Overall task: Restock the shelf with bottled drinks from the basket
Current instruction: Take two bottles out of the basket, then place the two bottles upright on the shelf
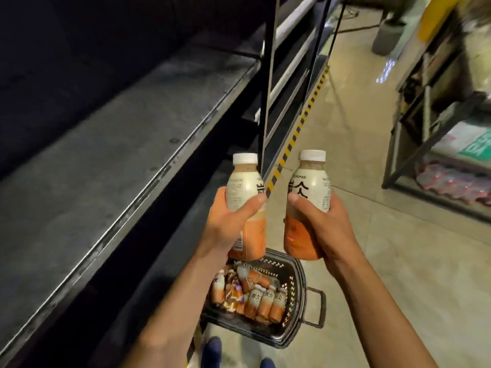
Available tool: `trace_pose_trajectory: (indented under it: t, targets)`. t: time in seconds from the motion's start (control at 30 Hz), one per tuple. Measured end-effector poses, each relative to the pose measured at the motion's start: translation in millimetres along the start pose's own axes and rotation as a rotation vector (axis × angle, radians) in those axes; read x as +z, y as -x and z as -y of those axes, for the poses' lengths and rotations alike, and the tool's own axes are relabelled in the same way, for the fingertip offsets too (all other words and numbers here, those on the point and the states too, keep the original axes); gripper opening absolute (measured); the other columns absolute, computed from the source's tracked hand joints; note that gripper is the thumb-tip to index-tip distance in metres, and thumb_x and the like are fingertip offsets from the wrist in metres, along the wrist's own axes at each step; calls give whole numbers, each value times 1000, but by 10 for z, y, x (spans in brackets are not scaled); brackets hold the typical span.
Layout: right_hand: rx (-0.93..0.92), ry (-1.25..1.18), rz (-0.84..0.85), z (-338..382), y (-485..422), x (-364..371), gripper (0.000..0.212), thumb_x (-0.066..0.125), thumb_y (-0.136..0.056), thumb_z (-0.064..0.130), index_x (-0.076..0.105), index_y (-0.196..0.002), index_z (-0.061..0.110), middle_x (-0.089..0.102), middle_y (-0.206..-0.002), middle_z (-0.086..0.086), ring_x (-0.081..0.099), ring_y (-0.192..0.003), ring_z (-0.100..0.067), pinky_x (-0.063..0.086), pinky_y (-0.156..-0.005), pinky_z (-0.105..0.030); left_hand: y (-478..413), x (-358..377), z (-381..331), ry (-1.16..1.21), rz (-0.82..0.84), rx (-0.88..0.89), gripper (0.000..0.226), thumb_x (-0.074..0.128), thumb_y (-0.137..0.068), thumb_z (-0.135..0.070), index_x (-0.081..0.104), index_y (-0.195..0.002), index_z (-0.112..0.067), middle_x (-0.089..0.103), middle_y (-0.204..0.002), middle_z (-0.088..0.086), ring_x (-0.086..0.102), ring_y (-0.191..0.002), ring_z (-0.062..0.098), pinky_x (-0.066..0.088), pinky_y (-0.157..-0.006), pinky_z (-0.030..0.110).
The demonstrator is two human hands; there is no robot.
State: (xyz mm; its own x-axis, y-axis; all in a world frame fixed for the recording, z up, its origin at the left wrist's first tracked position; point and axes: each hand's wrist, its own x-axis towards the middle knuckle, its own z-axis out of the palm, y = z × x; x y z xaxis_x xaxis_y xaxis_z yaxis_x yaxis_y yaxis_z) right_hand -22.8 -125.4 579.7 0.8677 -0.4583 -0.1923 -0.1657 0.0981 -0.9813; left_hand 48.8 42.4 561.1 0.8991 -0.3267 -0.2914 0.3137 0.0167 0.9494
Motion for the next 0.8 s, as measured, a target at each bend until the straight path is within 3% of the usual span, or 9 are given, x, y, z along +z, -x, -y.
trace_pose_trajectory:
  t: [0.07, 0.17, 0.27, 0.37, 0.47, 0.63, 0.8]
  targets:
    - [-36, 22, 88, 175, 44, 143, 47, 83, -64, 42, 66, -105, 26, 76, -95, -1, 73, -84, -19, 59, -70, -34, 257, -149, -174, 20, -62, 45, 64, 87, -67, -42, 53, -118, -24, 69, -102, 11, 72, -88, 31, 60, -73, 47]
    - [-79, 22, 262, 379, 133, 454, 58, 80, -55, 53, 65, -106, 30, 75, -97, -1, 73, -89, -22, 59, -71, -35, 708, -429, -347, 8, -178, 115, 63, 88, -62, -46, 55, -113, -31, 68, -105, 12, 71, -93, 35, 59, -79, 56]
    - [-120, 22, 466, 556, 355, 887, 57, 79, -55, 53, 66, -106, 30, 75, -98, -2, 72, -91, -24, 60, -80, -47, 1258, -737, -499, 34, -384, 185, 67, 84, -54, -48, 55, -112, -32, 70, -106, 9, 71, -94, 36, 57, -83, 58]
    - [-142, -9, 672, 713, 740, 1400, 54, 81, -56, 50, 68, -103, 27, 75, -95, -4, 72, -88, -26, 59, -79, -48, 1920, -1063, -653, 81, -567, 264, 70, 82, -55, -43, 54, -116, -24, 69, -105, 17, 71, -88, 39, 59, -76, 56]
    - [-158, -40, 886, 864, 1290, 1887, 52, 80, -57, 48, 68, -102, 26, 75, -94, -3, 72, -86, -23, 59, -77, -42, 2666, -1372, -779, 64, -753, 363, 68, 81, -59, -41, 54, -118, -20, 68, -104, 19, 68, -89, 43, 57, -75, 57]
    - [-148, -93, 1177, 1046, 2336, 2499, 52, 81, -59, 45, 68, -105, 25, 74, -102, -11, 71, -96, -37, 57, -87, -58, 3892, -1729, -831, 77, -1038, 478, 65, 83, -61, -42, 57, -116, -20, 66, -105, 22, 64, -96, 50, 54, -79, 66]
    - [-180, -116, 1412, 1118, 3565, 2854, 61, 83, -55, 47, 67, -111, 25, 75, -103, -7, 73, -94, -30, 59, -86, -54, 5153, -1903, -711, 80, -1207, 585, 69, 82, -66, -38, 55, -124, -13, 67, -107, 21, 67, -92, 41, 56, -80, 59]
